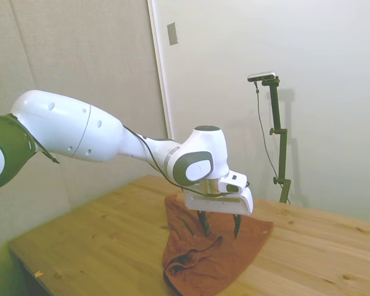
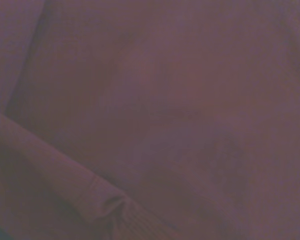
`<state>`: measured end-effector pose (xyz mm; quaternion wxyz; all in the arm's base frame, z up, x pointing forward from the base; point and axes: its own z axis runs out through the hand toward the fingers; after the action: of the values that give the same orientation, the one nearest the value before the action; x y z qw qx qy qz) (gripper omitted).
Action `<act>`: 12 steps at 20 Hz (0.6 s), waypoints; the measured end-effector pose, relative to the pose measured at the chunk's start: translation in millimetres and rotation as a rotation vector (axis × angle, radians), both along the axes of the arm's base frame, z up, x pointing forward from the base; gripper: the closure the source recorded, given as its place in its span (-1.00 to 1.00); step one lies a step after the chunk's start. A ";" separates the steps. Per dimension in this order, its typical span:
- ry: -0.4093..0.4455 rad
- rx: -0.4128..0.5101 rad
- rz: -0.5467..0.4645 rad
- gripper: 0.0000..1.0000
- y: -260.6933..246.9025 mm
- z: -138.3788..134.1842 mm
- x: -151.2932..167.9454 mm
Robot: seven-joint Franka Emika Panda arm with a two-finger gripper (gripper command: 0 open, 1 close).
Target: Unfold the shorts
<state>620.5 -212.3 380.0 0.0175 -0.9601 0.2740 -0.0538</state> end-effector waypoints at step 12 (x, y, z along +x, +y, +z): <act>0.016 0.030 0.016 1.00 15.3 -16.8 7.6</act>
<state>628.1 -197.0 363.1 0.0303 -0.9622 0.2673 -0.0418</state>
